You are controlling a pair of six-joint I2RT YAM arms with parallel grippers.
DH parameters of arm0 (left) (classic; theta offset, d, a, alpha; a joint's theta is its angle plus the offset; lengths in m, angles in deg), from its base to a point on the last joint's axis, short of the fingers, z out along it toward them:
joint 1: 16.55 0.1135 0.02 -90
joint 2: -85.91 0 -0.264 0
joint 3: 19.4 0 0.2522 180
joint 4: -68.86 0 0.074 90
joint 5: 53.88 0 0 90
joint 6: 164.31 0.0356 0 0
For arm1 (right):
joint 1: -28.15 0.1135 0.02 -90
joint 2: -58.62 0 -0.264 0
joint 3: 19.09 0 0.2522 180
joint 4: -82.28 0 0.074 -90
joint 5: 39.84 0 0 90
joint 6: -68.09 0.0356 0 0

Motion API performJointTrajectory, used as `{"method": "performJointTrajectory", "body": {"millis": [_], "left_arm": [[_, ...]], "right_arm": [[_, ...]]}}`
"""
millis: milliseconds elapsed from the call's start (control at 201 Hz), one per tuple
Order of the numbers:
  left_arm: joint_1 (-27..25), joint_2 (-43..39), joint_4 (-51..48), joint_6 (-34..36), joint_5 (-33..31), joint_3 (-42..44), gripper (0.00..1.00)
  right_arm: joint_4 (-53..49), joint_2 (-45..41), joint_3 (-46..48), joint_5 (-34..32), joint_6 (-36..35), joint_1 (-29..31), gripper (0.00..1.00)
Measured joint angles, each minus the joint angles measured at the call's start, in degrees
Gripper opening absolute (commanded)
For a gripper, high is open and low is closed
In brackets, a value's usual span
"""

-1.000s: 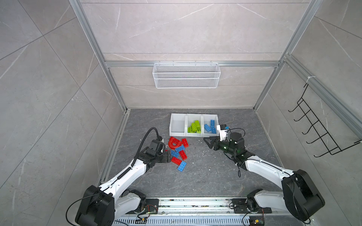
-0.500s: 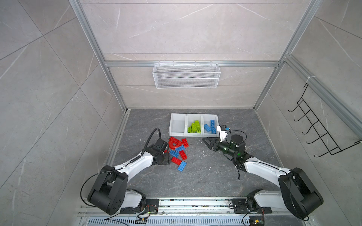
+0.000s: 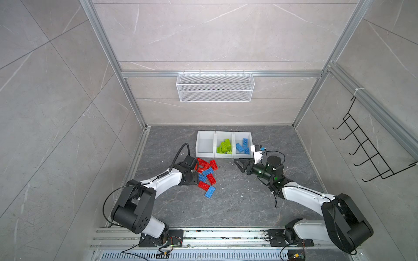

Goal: Sort the legos into containers by color
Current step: 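Grasp a red brick with the left gripper while the right gripper withdraws, then carry the red brick into the compartment nearest the left arm and release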

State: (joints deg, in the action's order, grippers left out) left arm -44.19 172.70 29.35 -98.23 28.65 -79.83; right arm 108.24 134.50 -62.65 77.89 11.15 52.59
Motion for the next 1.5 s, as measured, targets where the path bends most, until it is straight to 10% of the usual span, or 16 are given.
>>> {"method": "performJointTrajectory", "body": {"millis": [463, 1000, 1498], "left_arm": [[-1.97, 3.15, -1.55, 0.15, -3.17, -1.29, 0.20], [-1.97, -7.98, -5.68, 0.59, -3.45, -1.07, 0.17], [0.68, 17.42, -6.88, 10.88, 4.07, -38.88, 0.09]], "right_arm": [[0.00, 0.92, 0.00, 0.02, -0.02, 0.00, 0.66], [-0.02, 1.70, -0.02, 0.20, -0.24, 0.00, 0.66], [0.46, 5.49, -0.04, 1.27, -0.90, 0.00, 0.65]]}}
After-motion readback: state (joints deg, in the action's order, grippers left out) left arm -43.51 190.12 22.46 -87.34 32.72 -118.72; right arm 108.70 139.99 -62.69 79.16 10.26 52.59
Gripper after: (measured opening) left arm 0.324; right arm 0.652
